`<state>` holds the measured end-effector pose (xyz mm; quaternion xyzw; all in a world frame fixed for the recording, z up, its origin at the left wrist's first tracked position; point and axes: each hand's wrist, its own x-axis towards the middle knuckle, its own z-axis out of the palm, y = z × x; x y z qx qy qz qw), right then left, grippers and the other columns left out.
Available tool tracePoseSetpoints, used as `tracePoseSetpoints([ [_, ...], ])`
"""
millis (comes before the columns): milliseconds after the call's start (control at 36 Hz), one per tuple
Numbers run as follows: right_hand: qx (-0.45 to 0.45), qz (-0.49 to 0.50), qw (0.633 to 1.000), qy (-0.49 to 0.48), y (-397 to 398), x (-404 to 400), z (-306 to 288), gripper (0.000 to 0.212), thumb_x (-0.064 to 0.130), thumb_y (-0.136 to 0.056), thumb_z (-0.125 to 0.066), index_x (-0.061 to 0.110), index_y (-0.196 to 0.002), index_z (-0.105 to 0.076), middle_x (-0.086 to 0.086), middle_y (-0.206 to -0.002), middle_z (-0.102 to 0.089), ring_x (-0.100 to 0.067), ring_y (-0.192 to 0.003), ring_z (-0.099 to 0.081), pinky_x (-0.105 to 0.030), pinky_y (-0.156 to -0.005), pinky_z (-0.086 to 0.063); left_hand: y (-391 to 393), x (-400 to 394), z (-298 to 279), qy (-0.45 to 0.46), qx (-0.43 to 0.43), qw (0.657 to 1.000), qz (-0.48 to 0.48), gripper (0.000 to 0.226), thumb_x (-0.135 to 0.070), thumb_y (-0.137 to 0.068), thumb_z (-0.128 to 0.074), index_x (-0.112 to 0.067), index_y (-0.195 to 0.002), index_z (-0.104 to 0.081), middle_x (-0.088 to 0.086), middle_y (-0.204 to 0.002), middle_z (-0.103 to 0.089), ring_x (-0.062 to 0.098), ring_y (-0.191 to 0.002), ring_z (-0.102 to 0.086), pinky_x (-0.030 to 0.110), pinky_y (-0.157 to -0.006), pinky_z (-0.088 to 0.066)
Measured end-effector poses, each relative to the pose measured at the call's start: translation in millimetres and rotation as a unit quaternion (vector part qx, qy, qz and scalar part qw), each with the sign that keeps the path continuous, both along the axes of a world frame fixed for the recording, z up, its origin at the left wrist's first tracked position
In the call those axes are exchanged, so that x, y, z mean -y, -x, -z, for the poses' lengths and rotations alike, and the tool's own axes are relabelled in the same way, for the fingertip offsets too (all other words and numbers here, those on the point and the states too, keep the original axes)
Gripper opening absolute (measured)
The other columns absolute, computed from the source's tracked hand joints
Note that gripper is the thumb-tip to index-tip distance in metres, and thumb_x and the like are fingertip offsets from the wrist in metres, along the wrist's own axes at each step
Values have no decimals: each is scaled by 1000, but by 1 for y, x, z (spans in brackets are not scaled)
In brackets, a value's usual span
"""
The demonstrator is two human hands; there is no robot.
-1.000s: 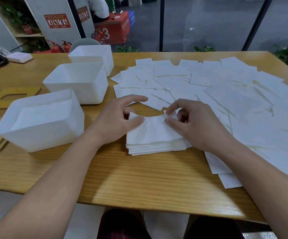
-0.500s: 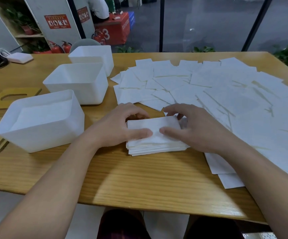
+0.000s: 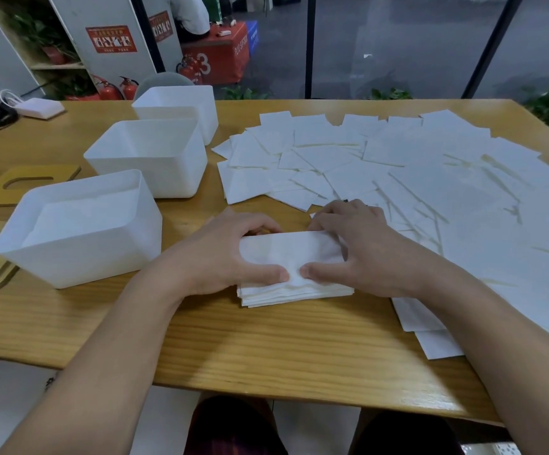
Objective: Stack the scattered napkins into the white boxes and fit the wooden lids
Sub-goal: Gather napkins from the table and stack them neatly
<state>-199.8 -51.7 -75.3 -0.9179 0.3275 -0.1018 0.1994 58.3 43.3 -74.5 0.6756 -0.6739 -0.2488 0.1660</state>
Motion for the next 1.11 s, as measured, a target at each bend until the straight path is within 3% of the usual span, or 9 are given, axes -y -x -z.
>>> tracePoseSetpoints([
  [194,17,3,999,-44,0,-6,-5,43,63,-85,-78,47,-119,-56,23,-108,-52,-4,-117,-37,-28,-91,-38,7,-5,-9,-34,29,998,-36,49,-84,-73,-78,-43,-94,-62,-16,-106,-59,3,-105,-51,34,-76,-40],
  [278,22,15,998,-62,0,-7,-3,54,64,-83,-79,56,-129,-51,24,-116,-53,-15,-124,-37,-36,-95,-40,15,-11,-14,-28,1,998,-50,44,-72,-77,-84,-35,-91,-63,-12,-100,-61,2,-96,-54,33,-72,-38],
  [389,45,15,996,-70,1,-9,-6,69,60,-84,-81,53,-144,-49,29,-125,-57,-8,-124,-43,-32,-100,-40,26,-24,-16,26,-74,993,-83,39,-55,-78,-92,-30,-90,-65,-12,-85,-66,5,-71,-56,31,-64,-40],
  [500,104,24,987,-119,2,-10,-7,61,48,-84,-87,51,-138,-58,23,-117,-65,-3,-99,-67,-29,-83,-58,31,-36,-7,89,-142,974,-151,42,-52,-78,-93,-41,-109,-67,-11,-100,-71,14,-82,-66,35,-68,-52],
  [639,217,32,961,-169,0,-13,-15,45,29,-88,-90,41,-126,-70,11,-109,-74,-9,-103,-71,-32,-89,-58,41,-45,-8,139,-306,919,-206,54,-32,-83,-95,-48,-127,-68,-4,-103,-78,19,-93,-74,43,-84,-63],
  [722,279,46,937,-206,-7,-18,-21,40,17,-88,-89,34,-121,-74,5,-109,-75,-18,-98,-74,-44,-92,-61,43,-45,-11,165,-383,885,-206,57,-14,-88,-90,-41,-133,-68,1,-116,-79,22,-108,-76,51,-101,-61],
  [889,367,93,884,-273,-19,-34,-22,32,15,-92,-81,34,-118,-76,-7,-115,-76,-39,-107,-70,-61,-96,-57,46,-45,-17,190,-405,874,-191,68,3,-92,-77,-42,-140,-63,7,-125,-71,36,-115,-71,61,-105,-57],
  [972,388,109,872,-280,-23,-47,-16,38,15,-93,-79,38,-122,-74,-1,-114,-74,-33,-101,-70,-49,-81,-59,43,-48,-11,186,-393,878,-203,80,6,-89,-76,-49,-144,-56,4,-127,-67,28,-116,-70,49,-102,-60],
  [1111,339,148,891,-264,-25,-61,4,64,24,-81,-76,53,-134,-57,3,-116,-72,-26,-105,-71,-46,-89,-61,40,-56,2,155,-339,902,-220,97,2,-87,-75,-52,-156,-34,-9,-135,-65,5,-109,-69,23,-85,-60],
])
